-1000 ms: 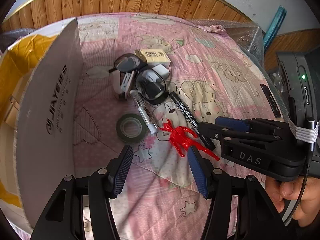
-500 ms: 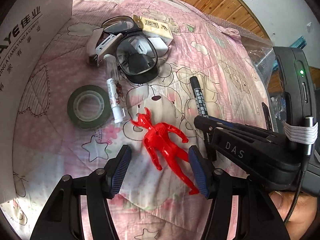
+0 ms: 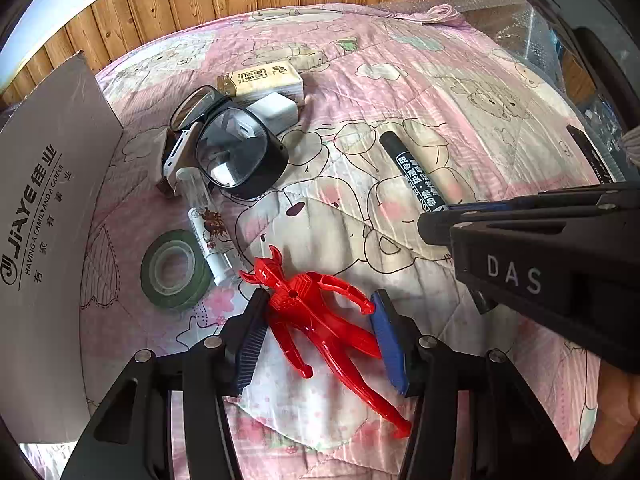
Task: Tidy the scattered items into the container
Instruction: 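Grasp the black marker with the right tool while the left tool grasps the red toy figure, then carry the black marker and red toy figure with both tools over the cardboard box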
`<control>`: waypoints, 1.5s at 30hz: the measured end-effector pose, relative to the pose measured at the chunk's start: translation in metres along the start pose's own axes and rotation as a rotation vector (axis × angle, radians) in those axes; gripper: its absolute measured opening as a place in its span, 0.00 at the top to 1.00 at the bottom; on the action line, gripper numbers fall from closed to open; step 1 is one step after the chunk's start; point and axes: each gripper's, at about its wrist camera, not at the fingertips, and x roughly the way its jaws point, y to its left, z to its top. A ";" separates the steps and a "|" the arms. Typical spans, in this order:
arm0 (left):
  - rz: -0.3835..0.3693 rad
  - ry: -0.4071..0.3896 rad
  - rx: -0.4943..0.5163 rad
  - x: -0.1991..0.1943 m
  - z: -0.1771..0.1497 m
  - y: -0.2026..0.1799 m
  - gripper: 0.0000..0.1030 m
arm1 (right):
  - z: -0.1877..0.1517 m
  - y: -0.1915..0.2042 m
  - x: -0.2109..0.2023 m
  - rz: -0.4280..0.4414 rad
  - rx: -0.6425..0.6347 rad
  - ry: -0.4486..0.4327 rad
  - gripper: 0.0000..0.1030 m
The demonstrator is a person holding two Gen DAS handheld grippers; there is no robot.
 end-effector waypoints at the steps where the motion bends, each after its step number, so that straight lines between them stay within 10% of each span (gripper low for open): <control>1: 0.006 -0.001 0.004 0.000 -0.001 -0.001 0.49 | 0.000 0.000 -0.004 0.003 0.002 -0.007 0.87; 9: 0.018 -0.068 0.006 -0.032 -0.007 0.001 0.49 | -0.003 0.003 -0.027 0.038 0.008 -0.048 0.87; 20: -0.150 -0.146 -0.198 -0.091 0.015 0.080 0.49 | 0.014 0.033 -0.032 0.120 0.003 -0.075 0.87; 45: -0.056 -0.257 -0.201 -0.166 0.011 0.143 0.49 | 0.014 0.136 -0.074 0.212 -0.156 -0.162 0.87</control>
